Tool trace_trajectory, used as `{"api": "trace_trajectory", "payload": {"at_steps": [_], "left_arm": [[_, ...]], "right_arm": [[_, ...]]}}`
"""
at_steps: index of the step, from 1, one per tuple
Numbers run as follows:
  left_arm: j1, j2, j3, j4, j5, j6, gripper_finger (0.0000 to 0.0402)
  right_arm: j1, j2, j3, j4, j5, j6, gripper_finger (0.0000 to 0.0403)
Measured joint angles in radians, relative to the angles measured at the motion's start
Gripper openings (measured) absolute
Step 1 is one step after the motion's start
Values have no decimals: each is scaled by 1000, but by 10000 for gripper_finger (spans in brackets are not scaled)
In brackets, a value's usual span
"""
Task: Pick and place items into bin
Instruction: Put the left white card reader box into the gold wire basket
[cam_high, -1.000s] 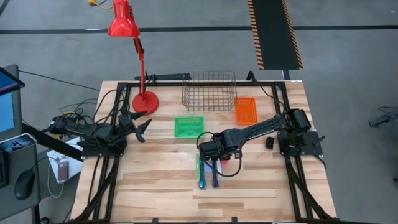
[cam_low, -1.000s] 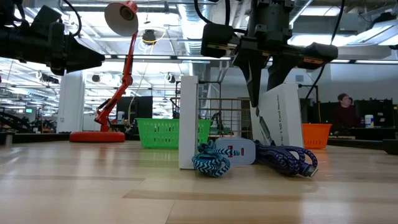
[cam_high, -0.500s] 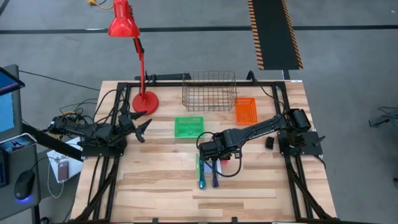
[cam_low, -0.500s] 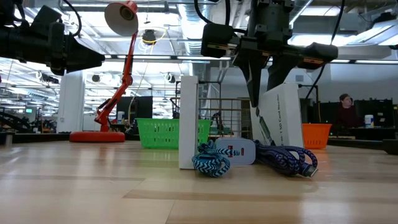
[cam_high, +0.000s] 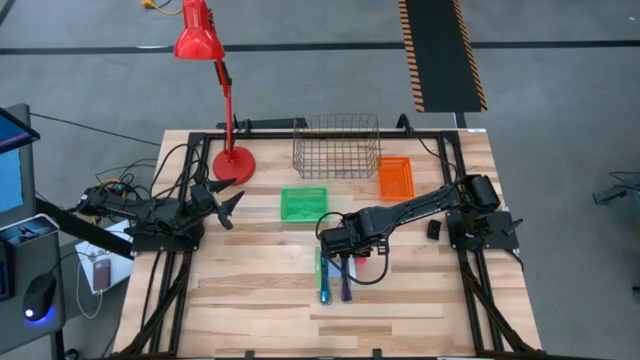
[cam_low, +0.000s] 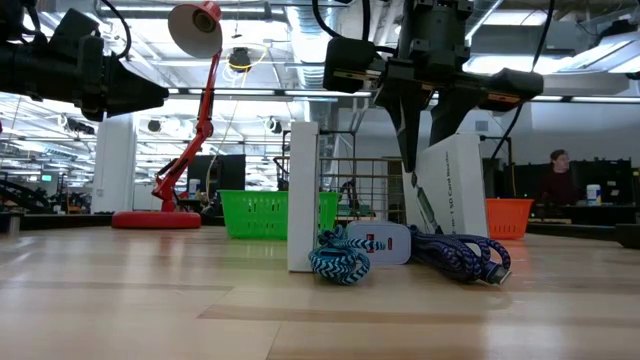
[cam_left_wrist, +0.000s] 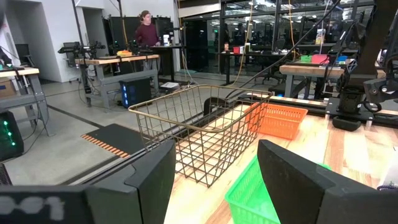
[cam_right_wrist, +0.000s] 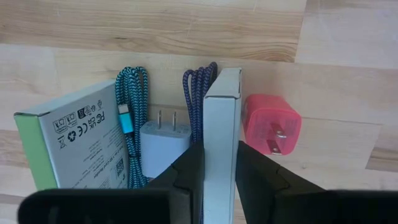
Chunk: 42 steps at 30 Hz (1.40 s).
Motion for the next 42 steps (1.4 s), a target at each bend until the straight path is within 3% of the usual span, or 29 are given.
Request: {"api": "trace_trajectory", "payload": {"at_steps": [42], "left_arm": [[0,0,0,0,0,0,217]], "right_arm": [[0,-2,1,-5,-25,19,58]]}}
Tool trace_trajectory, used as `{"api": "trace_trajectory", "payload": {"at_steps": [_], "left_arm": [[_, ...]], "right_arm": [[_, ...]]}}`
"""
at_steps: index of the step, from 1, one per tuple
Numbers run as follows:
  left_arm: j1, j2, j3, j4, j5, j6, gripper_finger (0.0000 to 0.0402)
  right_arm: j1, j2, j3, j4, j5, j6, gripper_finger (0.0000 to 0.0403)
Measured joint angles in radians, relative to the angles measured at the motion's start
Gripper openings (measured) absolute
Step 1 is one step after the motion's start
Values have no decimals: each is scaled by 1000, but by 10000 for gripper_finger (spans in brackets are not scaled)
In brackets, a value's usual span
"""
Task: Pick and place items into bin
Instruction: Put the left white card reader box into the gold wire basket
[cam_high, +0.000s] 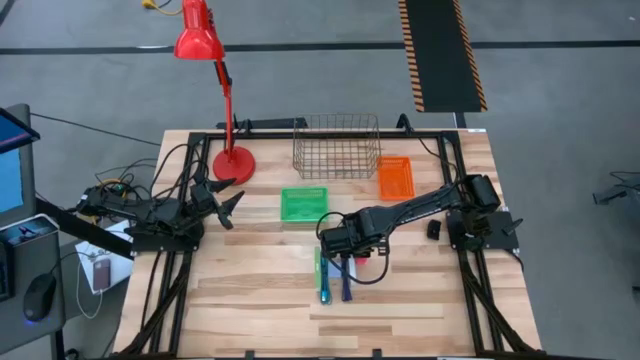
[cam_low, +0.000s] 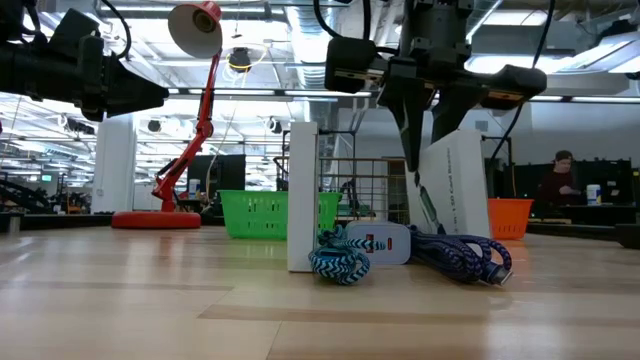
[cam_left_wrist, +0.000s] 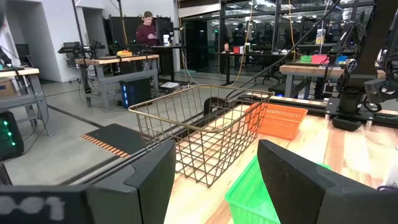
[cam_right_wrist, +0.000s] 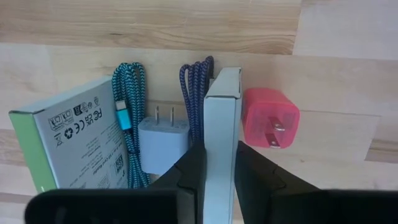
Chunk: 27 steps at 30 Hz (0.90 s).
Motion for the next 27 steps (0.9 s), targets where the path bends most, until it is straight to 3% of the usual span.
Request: {"api": "trace_trajectory", "payload": {"at_steps": [27], "left_arm": [[0,0,0,0,0,0,217]], "right_arm": [[-10,-2,150,-169,3,-18,58]]}}
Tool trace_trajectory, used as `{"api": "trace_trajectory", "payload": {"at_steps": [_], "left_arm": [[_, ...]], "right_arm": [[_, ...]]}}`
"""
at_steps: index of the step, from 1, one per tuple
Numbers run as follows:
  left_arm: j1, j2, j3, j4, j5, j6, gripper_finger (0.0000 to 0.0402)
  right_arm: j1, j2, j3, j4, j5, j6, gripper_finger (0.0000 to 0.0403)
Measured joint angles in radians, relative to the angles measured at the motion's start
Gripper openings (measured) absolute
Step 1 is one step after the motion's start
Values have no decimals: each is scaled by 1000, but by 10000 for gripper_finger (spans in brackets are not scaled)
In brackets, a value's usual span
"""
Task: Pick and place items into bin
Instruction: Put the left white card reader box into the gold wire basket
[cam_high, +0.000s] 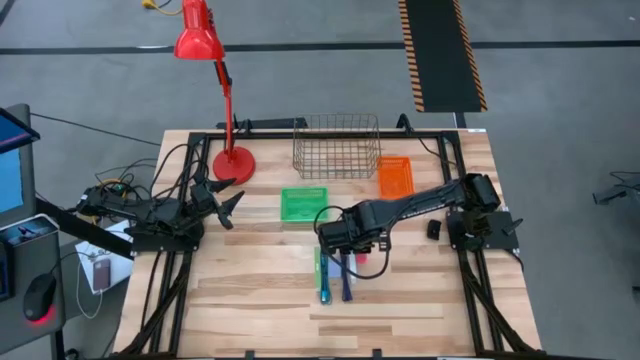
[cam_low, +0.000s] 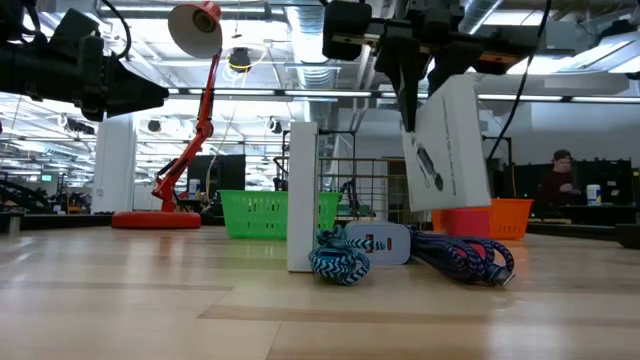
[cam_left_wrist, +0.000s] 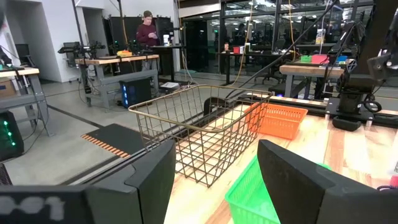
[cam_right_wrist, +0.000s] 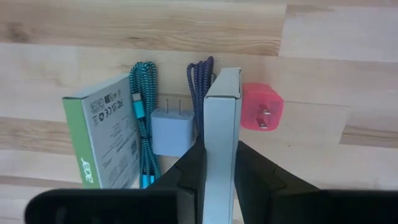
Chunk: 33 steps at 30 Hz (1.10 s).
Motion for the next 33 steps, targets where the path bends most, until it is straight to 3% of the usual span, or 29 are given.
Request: {"api": "trace_trajectory", "payload": {"at_steps": [16,33], "left_arm": [[0,0,0,0,0,0,217],[0,0,0,0,0,0,217]], "right_arm": [[-107,0,206,-146,24,-169,62],[-372,0,403,-267,24,-474,63]]}}
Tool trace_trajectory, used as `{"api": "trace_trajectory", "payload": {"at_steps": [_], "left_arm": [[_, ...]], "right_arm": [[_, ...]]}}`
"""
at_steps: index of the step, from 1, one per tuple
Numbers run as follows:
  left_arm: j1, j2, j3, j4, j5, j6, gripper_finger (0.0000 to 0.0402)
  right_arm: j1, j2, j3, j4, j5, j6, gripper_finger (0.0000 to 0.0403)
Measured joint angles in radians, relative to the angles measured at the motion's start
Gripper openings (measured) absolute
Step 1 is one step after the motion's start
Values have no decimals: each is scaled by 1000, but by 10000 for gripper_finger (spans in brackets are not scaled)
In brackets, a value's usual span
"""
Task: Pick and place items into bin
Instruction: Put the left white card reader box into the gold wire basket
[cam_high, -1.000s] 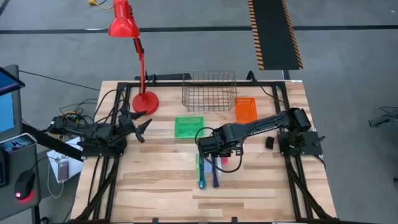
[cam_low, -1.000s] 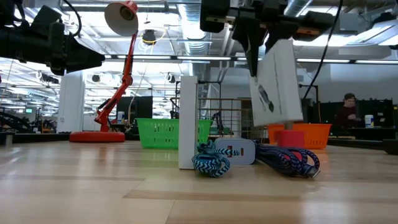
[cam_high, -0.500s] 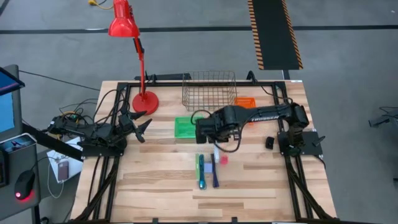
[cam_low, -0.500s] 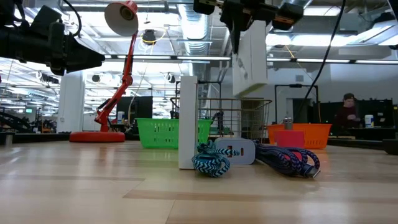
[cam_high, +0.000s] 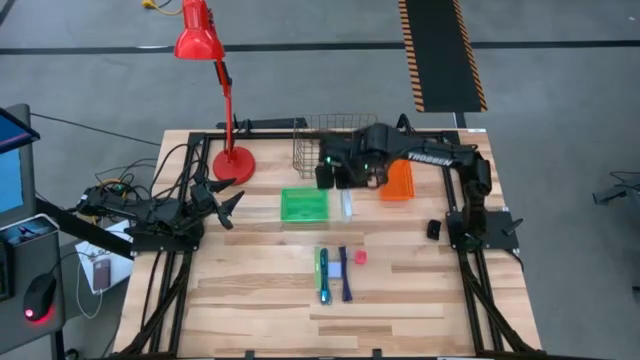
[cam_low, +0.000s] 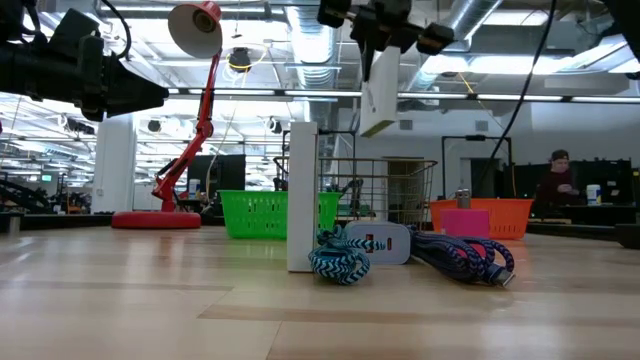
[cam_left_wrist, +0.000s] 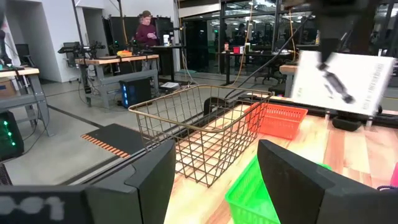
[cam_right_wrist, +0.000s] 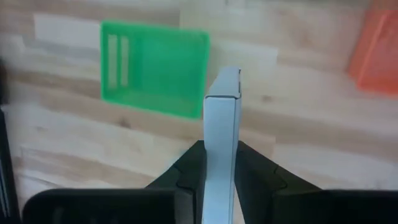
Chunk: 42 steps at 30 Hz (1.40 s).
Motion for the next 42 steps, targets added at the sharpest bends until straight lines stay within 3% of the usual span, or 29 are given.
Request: {"api": "trace_trajectory", "payload": {"at_steps": [11,24,42], "left_arm": [[0,0,0,0,0,0,217],[0,0,0,0,0,0,217],[0,0,0,0,0,0,217]], "right_arm": [[-228,0,21,35,-23,-234,64],[-403,0,21,122,-93,-371,64],[-447,0,21,184,-108,-412,64]]}}
